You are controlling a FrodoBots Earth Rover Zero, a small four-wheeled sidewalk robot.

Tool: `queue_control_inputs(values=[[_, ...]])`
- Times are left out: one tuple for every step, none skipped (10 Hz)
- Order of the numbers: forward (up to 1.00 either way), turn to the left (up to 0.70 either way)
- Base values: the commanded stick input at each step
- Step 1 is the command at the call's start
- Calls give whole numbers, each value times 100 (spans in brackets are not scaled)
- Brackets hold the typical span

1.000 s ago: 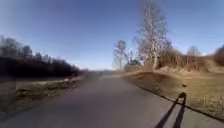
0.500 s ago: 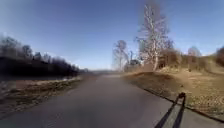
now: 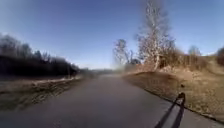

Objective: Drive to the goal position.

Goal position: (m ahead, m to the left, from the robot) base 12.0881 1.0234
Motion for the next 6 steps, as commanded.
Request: queue_control_inputs(values=[[85, 0], [85, 0], [85, 0], [85, 0], [85, 0], [85, 0]])
